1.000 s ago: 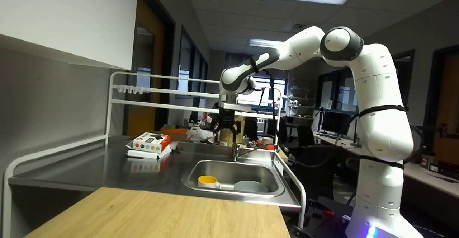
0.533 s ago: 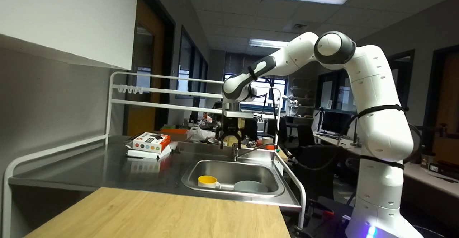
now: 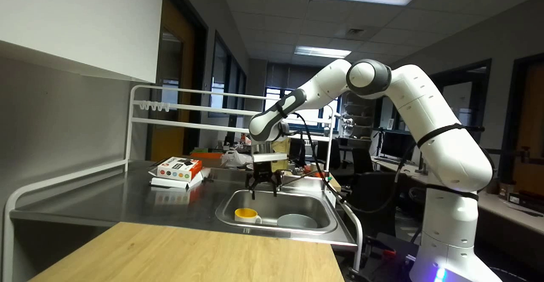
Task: Pick the cup in the sink and put it on the counter
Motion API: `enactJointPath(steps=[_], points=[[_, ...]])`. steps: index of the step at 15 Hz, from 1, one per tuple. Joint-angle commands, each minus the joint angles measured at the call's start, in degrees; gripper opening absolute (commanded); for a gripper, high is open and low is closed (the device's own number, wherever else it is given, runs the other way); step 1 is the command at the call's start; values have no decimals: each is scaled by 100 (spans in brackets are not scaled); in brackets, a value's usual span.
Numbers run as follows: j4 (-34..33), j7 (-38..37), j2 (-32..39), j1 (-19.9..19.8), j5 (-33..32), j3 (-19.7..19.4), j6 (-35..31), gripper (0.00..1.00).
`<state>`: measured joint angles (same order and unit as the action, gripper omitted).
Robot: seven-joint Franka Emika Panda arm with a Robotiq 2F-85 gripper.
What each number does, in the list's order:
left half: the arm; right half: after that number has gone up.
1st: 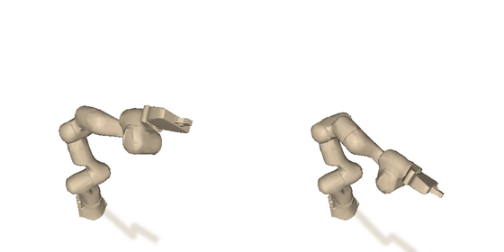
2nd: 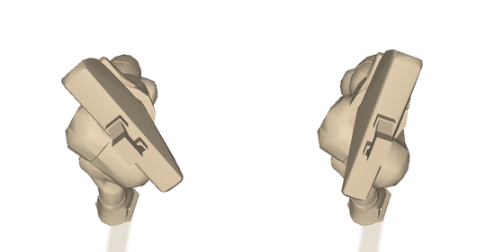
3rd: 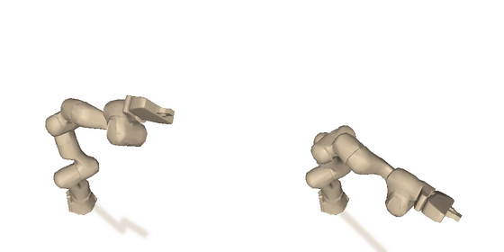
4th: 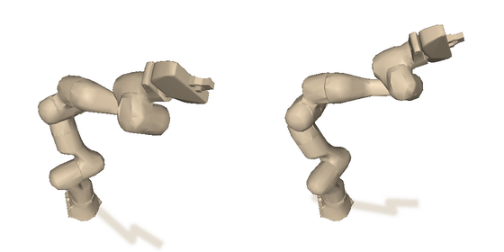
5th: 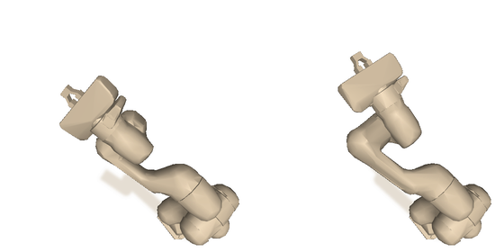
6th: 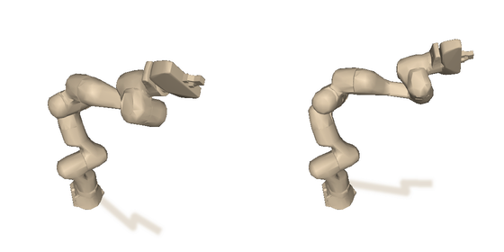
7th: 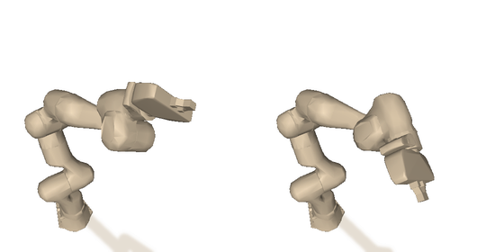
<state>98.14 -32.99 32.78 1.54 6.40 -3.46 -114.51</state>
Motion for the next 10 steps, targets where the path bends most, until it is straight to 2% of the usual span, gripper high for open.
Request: enactJointPath(steps=[1,10], points=[[-921,-220,636,166,-42,-76,378,100],[-2510,-430,1888,198,30,-105,871,100]])
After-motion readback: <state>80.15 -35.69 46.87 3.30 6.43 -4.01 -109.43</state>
